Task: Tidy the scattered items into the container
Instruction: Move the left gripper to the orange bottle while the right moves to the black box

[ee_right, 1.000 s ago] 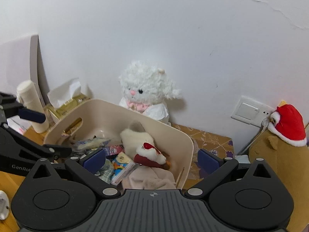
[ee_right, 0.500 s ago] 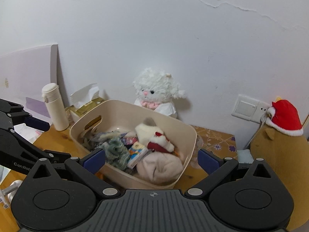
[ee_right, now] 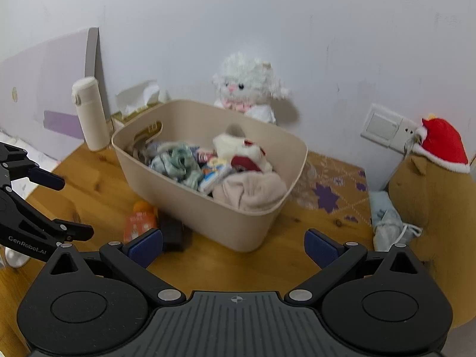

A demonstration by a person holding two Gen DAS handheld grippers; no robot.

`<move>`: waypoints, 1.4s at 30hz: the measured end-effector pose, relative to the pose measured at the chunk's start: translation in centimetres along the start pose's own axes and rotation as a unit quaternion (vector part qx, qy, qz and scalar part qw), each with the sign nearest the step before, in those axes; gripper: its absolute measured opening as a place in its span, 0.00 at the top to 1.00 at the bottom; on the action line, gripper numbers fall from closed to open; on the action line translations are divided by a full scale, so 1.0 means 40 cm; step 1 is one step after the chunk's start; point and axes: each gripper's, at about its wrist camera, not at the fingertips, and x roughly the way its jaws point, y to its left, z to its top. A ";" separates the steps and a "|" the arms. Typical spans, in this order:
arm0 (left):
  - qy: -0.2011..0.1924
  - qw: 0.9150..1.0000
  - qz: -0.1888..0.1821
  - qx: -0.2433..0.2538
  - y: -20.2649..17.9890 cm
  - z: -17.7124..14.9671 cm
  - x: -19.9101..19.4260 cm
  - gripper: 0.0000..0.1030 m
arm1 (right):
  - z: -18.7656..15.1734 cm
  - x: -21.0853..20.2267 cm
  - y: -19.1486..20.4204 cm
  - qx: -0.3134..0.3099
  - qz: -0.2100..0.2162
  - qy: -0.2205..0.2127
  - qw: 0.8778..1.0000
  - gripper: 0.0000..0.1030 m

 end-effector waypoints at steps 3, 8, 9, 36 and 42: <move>0.014 1.000 0.000 0.007 -0.013 -0.019 0.027 0.19 | -0.028 0.023 0.000 0.003 -0.002 0.010 1.000 0.00; 0.034 0.999 -0.006 0.009 -0.028 -0.042 0.073 0.19 | -0.071 0.064 0.001 0.008 -0.005 0.030 0.999 0.00; 0.038 0.999 -0.006 0.010 -0.032 -0.046 0.084 0.19 | -0.079 0.071 0.001 0.009 -0.006 0.035 0.999 0.00; 0.066 0.996 0.005 -0.054 0.017 -0.028 0.304 0.19 | -0.173 0.306 0.076 0.009 -0.011 0.079 0.997 0.00; 0.064 0.997 0.006 -0.052 0.042 -0.025 0.312 0.19 | -0.163 0.331 0.098 0.004 -0.007 0.077 0.997 0.00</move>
